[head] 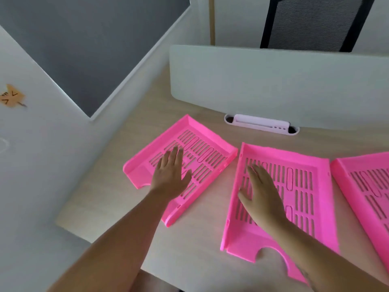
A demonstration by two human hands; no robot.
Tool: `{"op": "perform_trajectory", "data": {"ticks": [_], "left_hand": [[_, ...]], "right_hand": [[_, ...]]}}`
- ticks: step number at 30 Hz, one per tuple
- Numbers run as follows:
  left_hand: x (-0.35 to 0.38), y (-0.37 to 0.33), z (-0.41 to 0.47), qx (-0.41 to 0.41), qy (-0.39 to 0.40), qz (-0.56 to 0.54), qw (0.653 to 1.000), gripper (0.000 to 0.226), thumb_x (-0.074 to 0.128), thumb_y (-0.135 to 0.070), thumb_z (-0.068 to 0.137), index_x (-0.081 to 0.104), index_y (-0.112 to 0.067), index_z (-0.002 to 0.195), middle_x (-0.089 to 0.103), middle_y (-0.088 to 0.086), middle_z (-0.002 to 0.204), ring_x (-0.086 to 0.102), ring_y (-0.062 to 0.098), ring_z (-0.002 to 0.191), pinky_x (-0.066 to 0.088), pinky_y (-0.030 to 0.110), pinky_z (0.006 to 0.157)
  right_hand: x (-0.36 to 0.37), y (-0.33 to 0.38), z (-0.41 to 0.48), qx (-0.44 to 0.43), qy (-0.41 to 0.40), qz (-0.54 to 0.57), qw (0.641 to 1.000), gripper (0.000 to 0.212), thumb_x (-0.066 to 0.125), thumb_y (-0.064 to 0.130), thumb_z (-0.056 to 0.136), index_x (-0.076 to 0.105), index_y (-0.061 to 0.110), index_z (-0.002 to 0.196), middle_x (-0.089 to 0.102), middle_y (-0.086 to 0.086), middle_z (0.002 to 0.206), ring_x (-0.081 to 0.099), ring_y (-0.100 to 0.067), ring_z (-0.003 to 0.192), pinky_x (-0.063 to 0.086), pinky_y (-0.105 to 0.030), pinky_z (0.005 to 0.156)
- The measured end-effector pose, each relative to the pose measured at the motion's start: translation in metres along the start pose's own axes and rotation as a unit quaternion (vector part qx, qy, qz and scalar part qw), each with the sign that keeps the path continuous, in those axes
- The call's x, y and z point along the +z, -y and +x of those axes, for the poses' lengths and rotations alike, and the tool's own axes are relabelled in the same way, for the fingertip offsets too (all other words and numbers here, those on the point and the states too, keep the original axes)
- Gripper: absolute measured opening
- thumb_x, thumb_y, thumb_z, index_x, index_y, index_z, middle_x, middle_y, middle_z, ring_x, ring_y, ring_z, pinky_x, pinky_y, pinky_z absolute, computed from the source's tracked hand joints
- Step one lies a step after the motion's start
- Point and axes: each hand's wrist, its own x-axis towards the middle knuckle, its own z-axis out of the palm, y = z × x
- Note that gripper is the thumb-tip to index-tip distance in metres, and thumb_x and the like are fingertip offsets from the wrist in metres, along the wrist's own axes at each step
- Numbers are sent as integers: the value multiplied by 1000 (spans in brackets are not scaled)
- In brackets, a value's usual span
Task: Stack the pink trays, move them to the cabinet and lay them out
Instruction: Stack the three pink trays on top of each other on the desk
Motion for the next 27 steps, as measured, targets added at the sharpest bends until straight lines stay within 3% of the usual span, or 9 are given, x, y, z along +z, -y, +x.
{"op": "perform_trajectory", "data": {"ticks": [5, 12, 14, 16, 18, 20, 21, 24, 27], "left_hand": [[-9, 79, 25, -14, 50, 42, 998, 76, 36, -47, 100, 4, -11, 159, 2, 10, 169, 7, 32, 154, 10, 47, 125], [8, 151, 47, -36, 68, -3, 997, 74, 48, -34, 98, 13, -6, 157, 21, 15, 164, 28, 33, 147, 28, 48, 120], [13, 158, 50, -43, 72, -41, 996, 72, 49, -29, 98, 14, -8, 157, 33, 12, 158, 42, 31, 138, 41, 48, 112], [14, 160, 53, -53, 63, -60, 995, 66, 47, -22, 99, 18, -9, 157, 42, 11, 150, 53, 30, 126, 50, 47, 100], [14, 162, 57, -73, 42, -81, 993, 54, 44, -13, 100, 30, -9, 153, 51, 12, 139, 62, 31, 110, 55, 47, 89], [12, 163, 62, -102, 21, -105, 989, 39, 41, -7, 100, 49, -8, 138, 60, 13, 124, 67, 33, 95, 58, 47, 80], [10, 164, 64, -111, 17, -114, 987, 32, 40, -7, 100, 56, -7, 128, 63, 13, 117, 68, 33, 90, 58, 46, 77], [-2, 168, 68, -106, 29, -147, 983, 28, 39, -14, 101, 65, -7, 110, 69, 11, 102, 65, 27, 79, 57, 38, 70], [-23, 170, 68, -95, 19, -163, 982, 26, 43, -14, 101, 68, -7, 108, 72, 11, 100, 64, 24, 77, 54, 35, 68]], "right_hand": [[45, 79, 15, 62, -2, 121, 991, 63, 63, 15, 92, 38, -1, 147, 41, -17, 152, 34, -27, 144, 22, -31, 119], [99, 132, 36, 225, -9, 226, 948, 76, 54, 17, 97, 8, 5, 156, 4, -8, 166, 8, -16, 152, 8, -14, 107], [108, 138, 40, 258, -49, 243, 934, 78, 54, 12, 96, 5, 8, 157, 1, -5, 166, 7, -15, 151, 10, -16, 108], [118, 140, 44, 291, -76, 280, 912, 78, 53, 9, 95, 5, 13, 157, 10, -7, 165, 21, -22, 149, 20, -34, 120], [124, 140, 46, 340, -60, 316, 884, 75, 48, 7, 95, 7, 20, 156, 28, -15, 159, 62, -29, 115, 57, -43, 92], [124, 141, 48, 384, -46, 330, 861, 71, 43, 2, 96, 9, 20, 156, 52, -25, 138, 60, -15, 53, 50, -23, 41], [124, 140, 48, 390, -57, 334, 856, 69, 42, -1, 96, 13, 18, 156, 62, -25, 118, 49, -9, 41, 40, -18, 32], [117, 137, 57, 395, -96, 349, 844, 51, 41, -9, 91, 42, 11, 137, 57, -10, 74, 40, -8, 39, 36, -19, 33], [103, 139, 69, 391, -93, 365, 840, 36, 41, -10, 88, 54, 10, 115, 62, -23, 85, 43, -12, 46, 41, -30, 42]]}}
